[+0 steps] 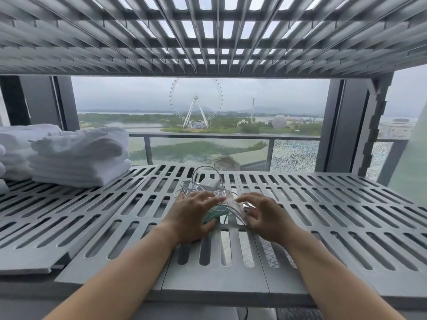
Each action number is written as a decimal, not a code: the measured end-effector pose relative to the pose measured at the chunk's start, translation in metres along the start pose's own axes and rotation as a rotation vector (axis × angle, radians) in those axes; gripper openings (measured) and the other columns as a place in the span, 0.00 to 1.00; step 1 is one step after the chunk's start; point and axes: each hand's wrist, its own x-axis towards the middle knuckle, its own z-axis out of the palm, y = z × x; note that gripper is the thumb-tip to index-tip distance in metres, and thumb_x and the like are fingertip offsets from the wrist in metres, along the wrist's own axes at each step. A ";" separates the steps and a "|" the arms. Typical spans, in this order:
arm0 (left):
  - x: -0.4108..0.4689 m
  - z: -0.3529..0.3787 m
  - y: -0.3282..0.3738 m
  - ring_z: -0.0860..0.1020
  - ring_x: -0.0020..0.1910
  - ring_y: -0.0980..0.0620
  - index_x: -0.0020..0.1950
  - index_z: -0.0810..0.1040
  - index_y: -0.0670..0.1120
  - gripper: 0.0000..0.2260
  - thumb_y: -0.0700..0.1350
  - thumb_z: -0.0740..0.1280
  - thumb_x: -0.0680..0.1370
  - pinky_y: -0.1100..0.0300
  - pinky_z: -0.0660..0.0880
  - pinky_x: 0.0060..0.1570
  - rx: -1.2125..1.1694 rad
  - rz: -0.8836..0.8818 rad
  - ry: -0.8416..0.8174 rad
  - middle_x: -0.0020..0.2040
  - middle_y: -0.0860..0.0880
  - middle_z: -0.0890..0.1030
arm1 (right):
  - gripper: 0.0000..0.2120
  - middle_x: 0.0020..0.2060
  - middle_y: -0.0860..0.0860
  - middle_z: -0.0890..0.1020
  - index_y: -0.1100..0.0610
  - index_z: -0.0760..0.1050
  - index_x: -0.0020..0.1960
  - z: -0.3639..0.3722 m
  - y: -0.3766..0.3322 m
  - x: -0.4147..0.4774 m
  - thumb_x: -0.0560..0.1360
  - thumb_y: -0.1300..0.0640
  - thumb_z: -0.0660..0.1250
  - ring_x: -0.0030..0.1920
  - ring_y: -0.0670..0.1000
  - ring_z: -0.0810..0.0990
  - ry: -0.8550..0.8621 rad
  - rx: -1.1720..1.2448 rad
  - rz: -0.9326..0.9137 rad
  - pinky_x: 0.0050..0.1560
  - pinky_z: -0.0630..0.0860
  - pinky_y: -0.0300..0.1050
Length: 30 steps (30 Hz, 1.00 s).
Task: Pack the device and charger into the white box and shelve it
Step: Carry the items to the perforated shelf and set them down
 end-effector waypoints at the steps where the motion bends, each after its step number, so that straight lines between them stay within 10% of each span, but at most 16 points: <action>1: 0.001 0.000 0.001 0.65 0.69 0.52 0.72 0.59 0.61 0.25 0.55 0.61 0.75 0.43 0.63 0.66 0.001 -0.013 0.002 0.71 0.54 0.66 | 0.15 0.54 0.53 0.79 0.58 0.77 0.56 0.000 0.000 0.000 0.70 0.64 0.67 0.51 0.50 0.79 -0.005 -0.001 0.003 0.52 0.72 0.28; 4: 0.001 -0.001 0.002 0.64 0.70 0.52 0.71 0.59 0.62 0.25 0.51 0.61 0.75 0.39 0.61 0.67 0.008 -0.039 0.016 0.71 0.55 0.66 | 0.15 0.55 0.53 0.79 0.58 0.78 0.56 -0.001 -0.001 -0.002 0.70 0.64 0.69 0.53 0.51 0.79 -0.035 0.029 0.016 0.56 0.77 0.42; 9: -0.004 -0.003 0.000 0.63 0.70 0.53 0.70 0.62 0.61 0.25 0.46 0.60 0.75 0.42 0.59 0.68 -0.005 -0.065 0.044 0.70 0.56 0.67 | 0.16 0.52 0.50 0.80 0.55 0.80 0.53 0.001 -0.004 -0.004 0.66 0.64 0.71 0.50 0.45 0.78 -0.046 -0.011 -0.025 0.50 0.66 0.20; 15: -0.006 -0.004 0.003 0.65 0.69 0.52 0.71 0.60 0.61 0.27 0.52 0.62 0.74 0.40 0.58 0.69 -0.039 -0.041 0.064 0.70 0.54 0.67 | 0.18 0.54 0.52 0.81 0.57 0.79 0.54 0.004 -0.004 0.000 0.67 0.70 0.66 0.53 0.49 0.79 -0.035 -0.076 -0.031 0.53 0.70 0.30; 22: -0.007 -0.015 0.022 0.70 0.65 0.50 0.68 0.66 0.58 0.25 0.51 0.64 0.71 0.38 0.65 0.64 -0.122 -0.045 0.156 0.68 0.51 0.70 | 0.18 0.56 0.52 0.80 0.55 0.76 0.58 -0.003 -0.017 -0.003 0.68 0.61 0.71 0.50 0.46 0.78 0.023 -0.053 -0.005 0.45 0.63 0.17; 30: -0.016 -0.025 0.041 0.73 0.61 0.49 0.66 0.69 0.55 0.20 0.56 0.60 0.75 0.47 0.71 0.59 -0.170 -0.104 0.186 0.65 0.52 0.73 | 0.17 0.56 0.51 0.80 0.56 0.75 0.58 -0.021 -0.037 -0.026 0.71 0.56 0.71 0.55 0.49 0.78 0.113 -0.114 -0.057 0.56 0.71 0.38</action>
